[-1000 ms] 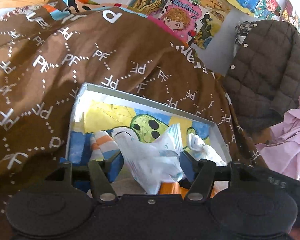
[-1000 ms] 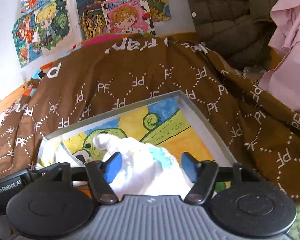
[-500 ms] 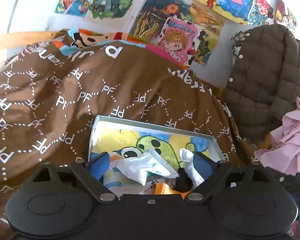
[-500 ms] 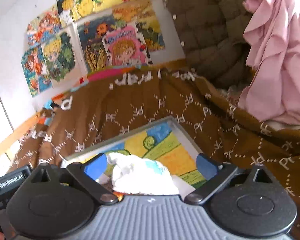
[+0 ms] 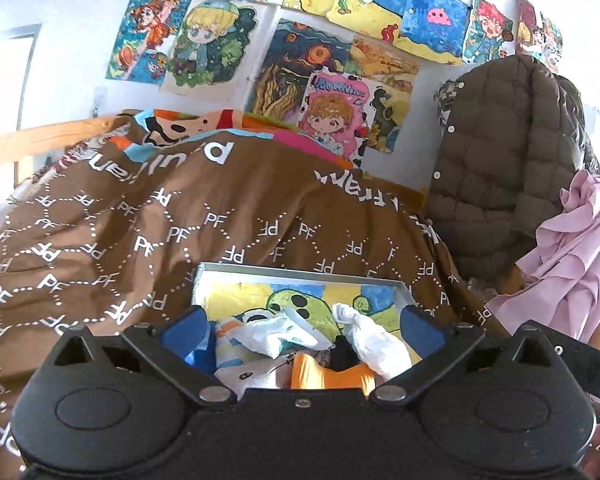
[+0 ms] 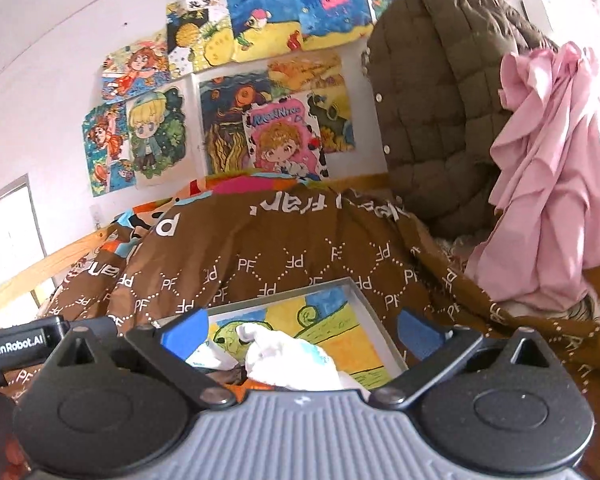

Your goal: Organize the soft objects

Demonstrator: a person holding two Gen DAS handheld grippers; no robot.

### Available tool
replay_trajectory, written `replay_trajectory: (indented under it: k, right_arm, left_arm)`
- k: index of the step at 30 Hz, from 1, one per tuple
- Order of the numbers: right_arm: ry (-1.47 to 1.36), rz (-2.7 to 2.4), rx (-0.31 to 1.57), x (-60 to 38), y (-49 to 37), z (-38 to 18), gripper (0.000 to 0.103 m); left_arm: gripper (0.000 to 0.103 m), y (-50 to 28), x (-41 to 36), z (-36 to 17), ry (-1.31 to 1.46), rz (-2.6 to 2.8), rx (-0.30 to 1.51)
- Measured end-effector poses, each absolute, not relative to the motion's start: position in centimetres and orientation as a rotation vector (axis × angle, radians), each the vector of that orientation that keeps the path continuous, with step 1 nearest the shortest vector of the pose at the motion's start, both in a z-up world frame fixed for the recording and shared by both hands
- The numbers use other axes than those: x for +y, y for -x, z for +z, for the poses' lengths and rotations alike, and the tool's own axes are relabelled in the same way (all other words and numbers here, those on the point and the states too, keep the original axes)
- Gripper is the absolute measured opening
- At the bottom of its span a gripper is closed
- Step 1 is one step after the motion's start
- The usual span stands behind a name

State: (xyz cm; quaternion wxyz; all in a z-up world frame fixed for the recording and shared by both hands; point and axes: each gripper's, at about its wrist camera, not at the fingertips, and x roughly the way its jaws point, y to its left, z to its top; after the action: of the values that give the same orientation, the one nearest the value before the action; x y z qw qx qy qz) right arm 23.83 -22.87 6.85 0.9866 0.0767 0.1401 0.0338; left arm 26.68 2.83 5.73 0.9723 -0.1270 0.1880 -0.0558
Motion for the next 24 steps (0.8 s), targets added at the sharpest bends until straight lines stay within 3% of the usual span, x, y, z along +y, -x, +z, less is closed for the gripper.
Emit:
replay_trajectory:
  k: [24]
  right_arm:
    - [-0.100, 0.071, 0.200, -23.1, -16.6, 6.2, 0.103]
  left_arm:
    - [0.102, -19.2, 0.5, 6.0, 0.137, -0.073, 0.309]
